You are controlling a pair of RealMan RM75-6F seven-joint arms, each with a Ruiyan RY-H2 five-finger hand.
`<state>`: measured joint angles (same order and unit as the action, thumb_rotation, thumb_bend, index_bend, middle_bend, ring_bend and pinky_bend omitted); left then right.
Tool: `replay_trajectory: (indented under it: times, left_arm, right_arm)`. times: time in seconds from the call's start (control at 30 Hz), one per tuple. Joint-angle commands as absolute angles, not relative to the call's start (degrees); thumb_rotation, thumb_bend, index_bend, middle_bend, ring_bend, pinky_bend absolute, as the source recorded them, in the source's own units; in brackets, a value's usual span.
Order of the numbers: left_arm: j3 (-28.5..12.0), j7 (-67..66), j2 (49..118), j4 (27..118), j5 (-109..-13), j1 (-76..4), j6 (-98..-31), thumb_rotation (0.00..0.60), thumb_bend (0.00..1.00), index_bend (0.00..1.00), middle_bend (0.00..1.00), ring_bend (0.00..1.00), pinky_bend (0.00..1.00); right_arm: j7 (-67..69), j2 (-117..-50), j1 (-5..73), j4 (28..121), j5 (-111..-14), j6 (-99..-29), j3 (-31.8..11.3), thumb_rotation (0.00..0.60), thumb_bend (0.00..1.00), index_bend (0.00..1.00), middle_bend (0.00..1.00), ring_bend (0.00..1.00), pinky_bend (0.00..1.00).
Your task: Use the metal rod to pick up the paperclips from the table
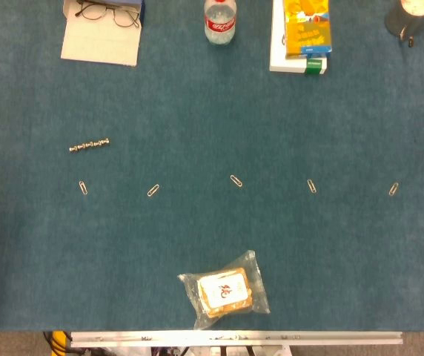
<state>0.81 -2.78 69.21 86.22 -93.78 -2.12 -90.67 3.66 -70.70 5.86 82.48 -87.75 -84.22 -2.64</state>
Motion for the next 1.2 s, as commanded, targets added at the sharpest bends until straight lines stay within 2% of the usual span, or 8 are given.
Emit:
replay_trajectory:
  times: [0.03, 0.77, 1.03, 1.2]
  left_arm:
    - [0.8, -2.9, 69.4, 85.9, -93.3, -2.4, -90.1, 0.600, 0.39, 0.39, 0.38, 0.27, 0.40]
    - [0.8, -3.7, 68.9, 88.0, -93.0, -4.7, -86.2, 0.600, 0.39, 0.39, 0.37, 0.26, 0.40]
    - [0.8, -7.4, 68.9, 93.3, -96.0, -7.6, -83.7, 0.600, 0.38, 0.39, 0.33, 0.18, 0.27]
    - [-1.0, -10.5, 69.5, 94.9, -92.7, -9.9, -79.8, 0.600, 0.28, 0.33, 0.21, 0.07, 0.18]
  right_arm:
    - [3.5, -70.7, 6.1, 82.5, -87.6, -83.9, -2.8, 0.600, 0.57, 0.41, 0.35, 0.26, 0.23]
    - [2.2, -68.7, 6.8, 85.7, -88.3, -84.9, -3.8, 0.600, 0.57, 0.41, 0.35, 0.26, 0.23]
    - [1.1, -66.8, 6.7, 87.8, -87.8, -85.8, -4.8, 0.600, 0.57, 0.41, 0.35, 0.26, 0.23]
    - [0.8, -65.8, 6.7, 88.7, -87.1, -86.0, -5.3, 0.600, 0.57, 0.41, 0.35, 0.26, 0.23]
